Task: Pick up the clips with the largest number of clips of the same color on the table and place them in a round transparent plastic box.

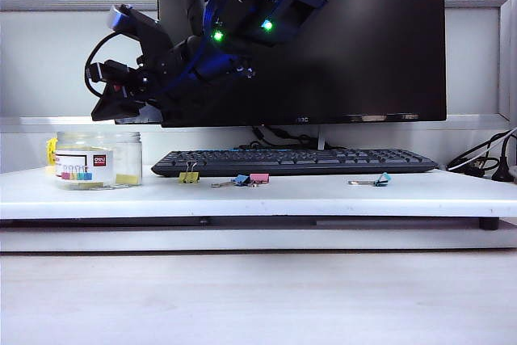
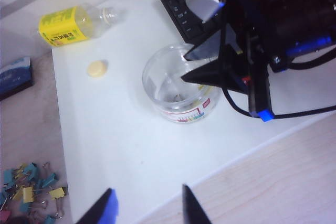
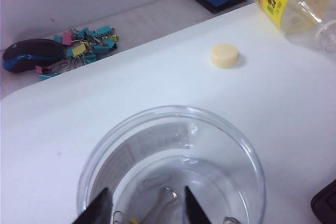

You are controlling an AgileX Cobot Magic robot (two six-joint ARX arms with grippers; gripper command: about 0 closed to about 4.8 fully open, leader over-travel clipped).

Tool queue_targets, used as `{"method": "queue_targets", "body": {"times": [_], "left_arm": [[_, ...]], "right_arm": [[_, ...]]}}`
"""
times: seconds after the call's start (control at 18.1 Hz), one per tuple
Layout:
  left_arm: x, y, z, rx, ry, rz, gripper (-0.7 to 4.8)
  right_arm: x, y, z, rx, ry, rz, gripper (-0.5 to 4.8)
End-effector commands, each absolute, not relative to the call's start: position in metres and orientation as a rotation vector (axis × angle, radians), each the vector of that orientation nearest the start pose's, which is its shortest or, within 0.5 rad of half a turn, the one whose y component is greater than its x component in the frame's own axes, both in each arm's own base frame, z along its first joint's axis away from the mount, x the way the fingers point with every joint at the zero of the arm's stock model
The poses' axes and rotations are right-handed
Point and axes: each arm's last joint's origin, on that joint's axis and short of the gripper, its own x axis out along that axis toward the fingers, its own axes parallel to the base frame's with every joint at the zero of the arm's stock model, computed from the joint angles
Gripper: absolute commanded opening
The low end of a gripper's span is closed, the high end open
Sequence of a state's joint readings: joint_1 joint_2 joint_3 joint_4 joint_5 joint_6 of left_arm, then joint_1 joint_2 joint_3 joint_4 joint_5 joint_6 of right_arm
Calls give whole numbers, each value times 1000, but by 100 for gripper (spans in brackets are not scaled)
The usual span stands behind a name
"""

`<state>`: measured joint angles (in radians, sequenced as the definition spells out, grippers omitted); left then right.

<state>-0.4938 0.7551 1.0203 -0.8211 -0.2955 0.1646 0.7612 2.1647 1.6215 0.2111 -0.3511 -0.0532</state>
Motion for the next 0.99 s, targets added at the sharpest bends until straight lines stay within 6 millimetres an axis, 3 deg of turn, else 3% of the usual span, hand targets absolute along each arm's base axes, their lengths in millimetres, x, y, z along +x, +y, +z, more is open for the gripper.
{"method": "queue_targets", "body": {"times": [0.06, 0.44, 0.72, 0.99], "left_arm": [[118, -54, 358, 369, 488, -240, 175], [118, -54, 358, 366, 488, -248, 175], [118, -54, 358, 367, 488, -248, 175], [118, -55, 357, 343, 491, -265, 175]], "right_arm": [[353, 351, 222, -118, 296, 1113, 176], [355, 342, 238, -113, 279, 1093, 176], [363, 312, 256, -130, 348, 1033, 176], [372, 286, 257, -148, 462, 978, 176]]}}
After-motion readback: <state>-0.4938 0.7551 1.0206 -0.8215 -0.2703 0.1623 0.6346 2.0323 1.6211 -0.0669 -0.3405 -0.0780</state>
